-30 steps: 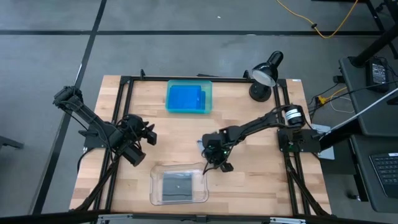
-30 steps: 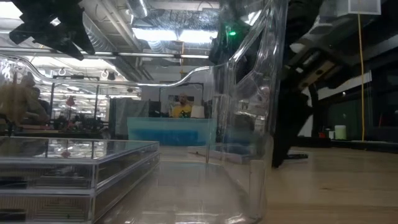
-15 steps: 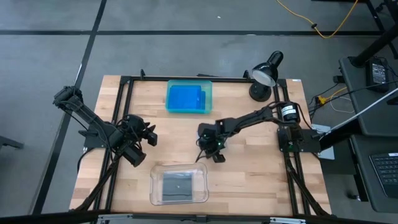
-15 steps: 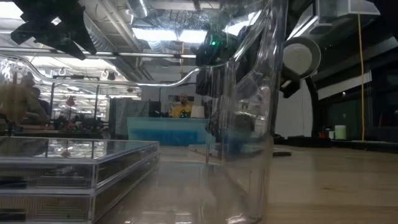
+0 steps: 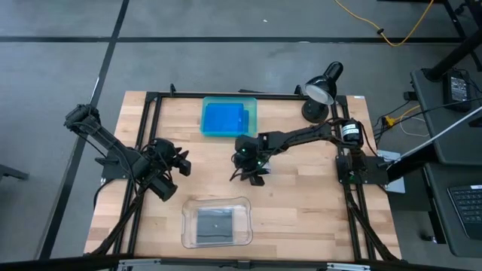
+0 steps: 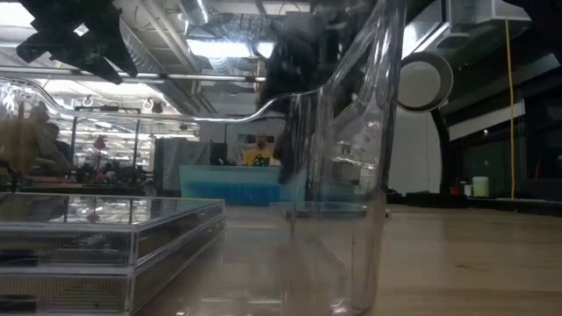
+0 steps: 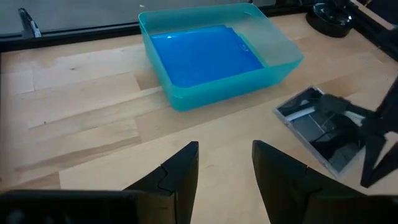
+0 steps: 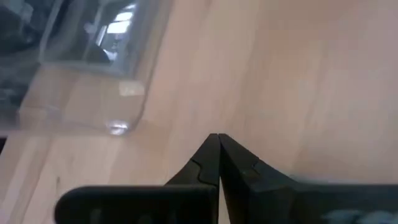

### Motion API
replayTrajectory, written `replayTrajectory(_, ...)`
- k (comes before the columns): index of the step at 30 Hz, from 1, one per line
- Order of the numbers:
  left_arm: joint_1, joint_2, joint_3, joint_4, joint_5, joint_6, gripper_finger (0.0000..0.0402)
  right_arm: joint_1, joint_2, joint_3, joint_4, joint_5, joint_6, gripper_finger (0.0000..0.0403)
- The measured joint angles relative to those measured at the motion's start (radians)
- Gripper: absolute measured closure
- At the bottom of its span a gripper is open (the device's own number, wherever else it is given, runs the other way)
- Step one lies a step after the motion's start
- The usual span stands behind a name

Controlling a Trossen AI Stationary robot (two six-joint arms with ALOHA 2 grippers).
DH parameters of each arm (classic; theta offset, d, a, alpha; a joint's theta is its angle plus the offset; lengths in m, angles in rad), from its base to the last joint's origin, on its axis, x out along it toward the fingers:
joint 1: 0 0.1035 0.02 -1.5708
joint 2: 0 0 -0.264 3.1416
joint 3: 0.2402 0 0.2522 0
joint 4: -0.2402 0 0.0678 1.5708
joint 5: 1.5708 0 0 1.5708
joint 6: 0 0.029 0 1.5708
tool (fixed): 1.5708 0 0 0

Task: Pick & place jewel cases by type
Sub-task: Put the black cd case into the transparent bin

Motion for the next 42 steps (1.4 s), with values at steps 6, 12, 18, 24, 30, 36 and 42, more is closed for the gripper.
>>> replayTrajectory(6, 0.034, 0.0, 0.0, 0.013, 0.023, -0.029, 0.0258, -0.013, -0.034, 0.162, -0.226, 0.116, -0.143, 0.0393)
replayTrajectory(12, 0.076, 0.0, 0.0, 0.123, 0.071, -0.004, 0.0247, -0.085, -0.065, 0.178, -0.342, 0.224, -0.157, 0.0393)
replayTrajectory(18, 0.144, 0.0, -0.001, 0.285, 0.106, 0.024, 0.0204, -0.163, -0.125, 0.064, -0.393, 0.29, -0.126, 0.0393)
replayTrajectory(24, 0.233, 0.001, -0.103, 0.616, 0.241, 0.122, 0.0177, -0.224, -0.259, -0.173, -0.3, 0.369, -0.098, 0.0393)
replayTrajectory(30, 0.342, 0.024, -0.234, 0.97, 0.332, 0.191, 0.0182, -0.293, -0.37, -0.407, -0.178, 0.379, -0.088, 0.0393)
replayTrajectory(36, 0.431, 0.057, -0.284, 1.124, 0.392, 0.229, 0.0189, -0.337, -0.386, -0.505, -0.099, 0.376, -0.121, 0.0393)
replayTrajectory(42, 0.474, 0.111, -0.285, 1.237, 0.428, 0.263, 0.0188, -0.338, -0.387, -0.523, -0.083, 0.288, -0.146, 0.0393)
